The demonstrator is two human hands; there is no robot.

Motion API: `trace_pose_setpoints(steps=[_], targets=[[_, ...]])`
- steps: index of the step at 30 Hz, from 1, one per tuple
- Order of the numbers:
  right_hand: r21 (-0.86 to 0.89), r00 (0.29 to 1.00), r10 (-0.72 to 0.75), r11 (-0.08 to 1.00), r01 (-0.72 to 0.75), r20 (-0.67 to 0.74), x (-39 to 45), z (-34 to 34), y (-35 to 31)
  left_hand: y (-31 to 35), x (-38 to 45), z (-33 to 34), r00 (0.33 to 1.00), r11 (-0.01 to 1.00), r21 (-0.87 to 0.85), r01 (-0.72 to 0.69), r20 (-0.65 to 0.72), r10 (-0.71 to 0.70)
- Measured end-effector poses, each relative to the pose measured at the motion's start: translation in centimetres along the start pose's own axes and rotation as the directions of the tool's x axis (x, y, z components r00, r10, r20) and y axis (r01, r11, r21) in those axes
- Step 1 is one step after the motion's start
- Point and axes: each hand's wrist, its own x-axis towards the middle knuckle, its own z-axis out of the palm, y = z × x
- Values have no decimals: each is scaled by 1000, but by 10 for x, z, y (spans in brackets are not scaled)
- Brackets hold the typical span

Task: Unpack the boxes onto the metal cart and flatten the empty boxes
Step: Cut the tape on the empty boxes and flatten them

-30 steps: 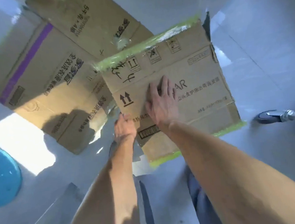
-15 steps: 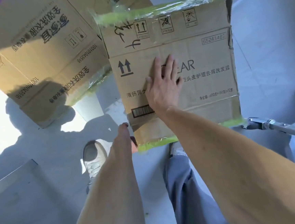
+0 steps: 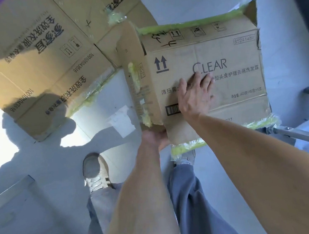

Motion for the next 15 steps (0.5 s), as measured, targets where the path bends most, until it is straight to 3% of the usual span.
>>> trace_pose_setpoints(steps=[3, 6, 8, 10, 11, 13, 15], targets=[[6, 999, 37, 999, -37, -38, 9, 6, 13, -28, 21, -5, 999, 998, -57, -14, -48, 11], [-75, 999, -33, 997, 33, 4, 3, 6, 30, -39, 26, -12, 984, 998, -65, 0, -180, -11], [-150, 993, -110, 982, 114, 36, -4, 5, 38, -44, 14, -12, 963, 999, -7, 39, -268, -39], [-196, 987, -151, 968, 160, 59, -12, 5, 38, -47, -1, -11, 908, 986, 167, 28, -416, 45], [-191, 987, -141, 970, 153, 72, -16, 5, 36, -46, -6, -12, 848, 961, 276, 5, -510, 142], [-132, 992, -84, 987, 97, 95, -28, 3, 26, -37, -25, -15, 613, 874, 484, -52, -675, 410], [-73, 992, -48, 996, 57, 113, -38, 3, 16, -25, -34, -13, 426, 758, 632, -160, -649, 631]])
